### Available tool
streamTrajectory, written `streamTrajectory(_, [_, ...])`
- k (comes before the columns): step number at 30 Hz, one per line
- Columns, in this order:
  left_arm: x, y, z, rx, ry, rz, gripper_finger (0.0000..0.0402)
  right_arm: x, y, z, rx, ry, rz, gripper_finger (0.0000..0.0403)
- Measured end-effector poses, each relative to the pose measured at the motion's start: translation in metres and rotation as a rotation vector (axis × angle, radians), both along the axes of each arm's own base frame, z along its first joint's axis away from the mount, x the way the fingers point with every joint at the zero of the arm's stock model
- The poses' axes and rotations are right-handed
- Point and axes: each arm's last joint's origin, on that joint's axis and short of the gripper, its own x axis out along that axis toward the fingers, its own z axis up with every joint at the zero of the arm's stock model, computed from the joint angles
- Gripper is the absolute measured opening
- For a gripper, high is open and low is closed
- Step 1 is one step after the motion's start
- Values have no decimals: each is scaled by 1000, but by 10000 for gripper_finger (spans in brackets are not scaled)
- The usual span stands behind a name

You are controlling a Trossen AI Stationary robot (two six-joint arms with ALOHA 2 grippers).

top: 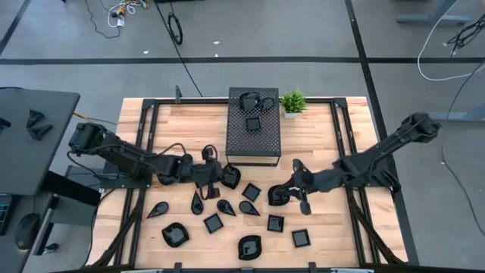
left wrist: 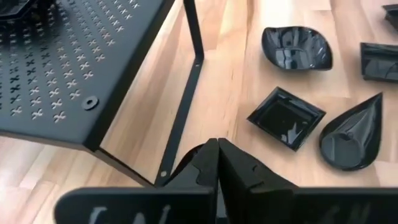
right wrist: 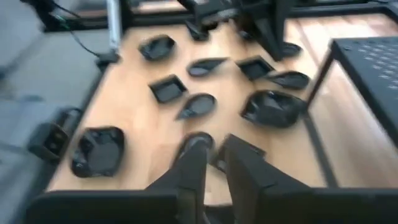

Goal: Pick & Place Mini shaped plates
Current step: Stack the black leaf-shaped plate on top of the black leaf-shaped plate on the shelf

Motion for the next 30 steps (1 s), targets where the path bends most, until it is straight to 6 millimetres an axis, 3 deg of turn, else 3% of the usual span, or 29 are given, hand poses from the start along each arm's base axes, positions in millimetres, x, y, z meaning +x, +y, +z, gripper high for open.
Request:
streamTrajectory(3, [1, -3, 2, -5, -20, -9, 11, 0, 7, 3, -28, 30, -46, 80])
streamTrajectory(7, [1, -5, 2, -30, -35, -3, 9, 1, 13, -8, -18, 84, -51, 105])
streamTrajectory(16, [3, -1, 5, -9, -60, 0, 9, 4, 21, -63, -152, 372, 94, 175])
streamTrajectory(24, [5, 4, 6, -9, -77, 19, 8, 12, 30, -107, -386, 516, 297, 160])
streamTrajectory(30, [5, 3, 7, -12, -85, 17, 8, 15, 30, -117, -476, 524, 286, 120])
